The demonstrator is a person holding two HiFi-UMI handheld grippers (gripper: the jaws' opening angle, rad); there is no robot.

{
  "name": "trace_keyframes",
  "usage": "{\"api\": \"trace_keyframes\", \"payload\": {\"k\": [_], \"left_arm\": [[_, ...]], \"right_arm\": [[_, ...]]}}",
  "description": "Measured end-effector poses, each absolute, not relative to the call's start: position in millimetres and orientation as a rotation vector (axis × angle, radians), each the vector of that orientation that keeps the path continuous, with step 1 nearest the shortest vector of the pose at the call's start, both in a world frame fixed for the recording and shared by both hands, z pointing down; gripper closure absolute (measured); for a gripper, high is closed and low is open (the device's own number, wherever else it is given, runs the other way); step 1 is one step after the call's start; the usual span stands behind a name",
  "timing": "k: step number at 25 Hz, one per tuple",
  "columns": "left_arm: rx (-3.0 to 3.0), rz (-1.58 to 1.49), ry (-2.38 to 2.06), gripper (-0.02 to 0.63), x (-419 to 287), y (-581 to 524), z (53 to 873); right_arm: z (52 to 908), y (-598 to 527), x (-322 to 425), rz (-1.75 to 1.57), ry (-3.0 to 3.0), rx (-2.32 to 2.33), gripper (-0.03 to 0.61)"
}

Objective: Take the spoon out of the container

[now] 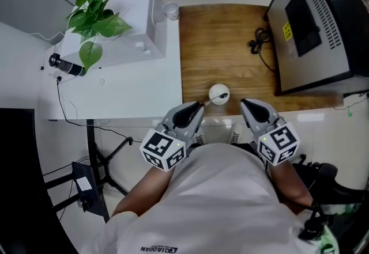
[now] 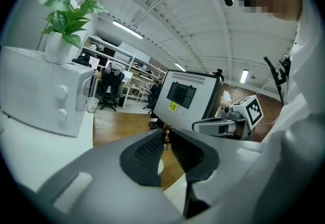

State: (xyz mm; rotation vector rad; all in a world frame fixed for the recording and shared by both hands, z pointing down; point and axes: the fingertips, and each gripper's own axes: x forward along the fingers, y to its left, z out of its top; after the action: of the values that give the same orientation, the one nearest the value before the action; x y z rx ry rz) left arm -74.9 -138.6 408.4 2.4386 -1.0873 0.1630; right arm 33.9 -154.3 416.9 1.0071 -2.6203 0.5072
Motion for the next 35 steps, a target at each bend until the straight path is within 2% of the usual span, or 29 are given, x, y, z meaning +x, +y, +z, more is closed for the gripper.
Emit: {"api": "trace_keyframes", "payload": {"k": [13, 23, 35], "left_arm": [[2.527, 0.164, -0.924, 0.565, -87.0, -122.8, 406.3], [2.505, 0.109, -1.049, 0.565, -83.9, -82.3, 392.6], [2.406, 0.102, -1.256, 0.565, -36.7, 10.7, 397.7]], "right_arm": [[414.7, -113.5, 33.8, 0.517, -2.552, 1.226, 0.572], [399.7, -78.1, 28.8, 0.437, -2.618, 1.088, 0.571], [407.7, 13.7, 106.8, 0.441, -2.639, 0.986, 0.572]]}}
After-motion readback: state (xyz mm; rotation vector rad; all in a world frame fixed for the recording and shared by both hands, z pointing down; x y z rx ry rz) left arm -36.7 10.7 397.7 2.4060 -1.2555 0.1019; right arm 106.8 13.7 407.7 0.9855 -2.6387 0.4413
